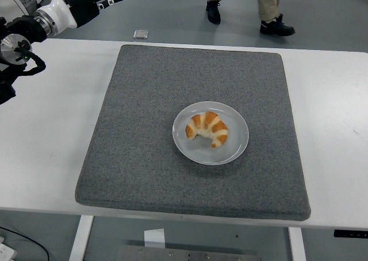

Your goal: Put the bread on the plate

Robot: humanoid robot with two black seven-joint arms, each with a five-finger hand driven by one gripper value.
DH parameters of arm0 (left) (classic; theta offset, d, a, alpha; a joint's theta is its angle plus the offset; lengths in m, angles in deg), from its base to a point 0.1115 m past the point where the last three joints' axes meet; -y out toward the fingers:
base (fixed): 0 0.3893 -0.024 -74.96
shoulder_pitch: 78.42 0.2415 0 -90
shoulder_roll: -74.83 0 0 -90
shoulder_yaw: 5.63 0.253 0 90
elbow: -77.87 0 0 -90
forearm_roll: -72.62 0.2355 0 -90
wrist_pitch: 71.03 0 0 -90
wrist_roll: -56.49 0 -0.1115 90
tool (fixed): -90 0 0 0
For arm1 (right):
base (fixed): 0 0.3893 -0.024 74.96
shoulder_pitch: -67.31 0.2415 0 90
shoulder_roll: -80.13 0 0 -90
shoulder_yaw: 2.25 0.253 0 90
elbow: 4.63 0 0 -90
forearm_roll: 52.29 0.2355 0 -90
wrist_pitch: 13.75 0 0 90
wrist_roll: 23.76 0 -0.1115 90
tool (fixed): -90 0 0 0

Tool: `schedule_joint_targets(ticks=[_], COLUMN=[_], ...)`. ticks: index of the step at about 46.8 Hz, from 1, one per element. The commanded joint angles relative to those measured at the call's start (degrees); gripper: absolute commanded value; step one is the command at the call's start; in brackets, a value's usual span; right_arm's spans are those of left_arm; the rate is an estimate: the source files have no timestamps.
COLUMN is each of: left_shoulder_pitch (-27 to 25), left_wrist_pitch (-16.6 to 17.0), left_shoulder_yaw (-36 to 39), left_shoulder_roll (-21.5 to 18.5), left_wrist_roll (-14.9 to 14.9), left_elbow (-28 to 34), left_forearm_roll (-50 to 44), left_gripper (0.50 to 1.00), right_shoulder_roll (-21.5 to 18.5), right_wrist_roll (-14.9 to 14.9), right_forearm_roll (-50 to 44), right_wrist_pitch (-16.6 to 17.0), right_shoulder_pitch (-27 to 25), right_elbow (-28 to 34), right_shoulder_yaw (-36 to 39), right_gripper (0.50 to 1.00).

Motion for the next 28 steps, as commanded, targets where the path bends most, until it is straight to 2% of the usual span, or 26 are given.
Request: schedule_joint_targets(ticks=[1,8,28], left_shoulder_pitch=[0.7,2.8,4.1], left_wrist_pitch=[0.2,0.6,0.6], left_shoulder_yaw=[-1.4,-5.8,-6.4], left_shoulder_roll=[0.2,0.6,2.3], left_wrist_roll=[-3.2,-5.4,-5.7], left_elbow=[-0.3,-1.2,-1.6], left_forearm_roll=[-2.4,-2.9,-2.9], left_gripper=[0.996,0.996,0.996], right_shoulder_roll=[0.0,0.0,0.0], right_wrist_roll=[0.0,0.0,0.0], right_forearm_roll=[0.3,0.4,0.4], right_wrist_pitch=[0.0,0.1,0.0], right_shoulder_pitch=[0.0,0.0,0.0], right_elbow=[0.0,-0.4,-0.5], right_shoulder_yaw=[0.3,0.2,0.2], right_gripper=[0.932,0.932,0.932])
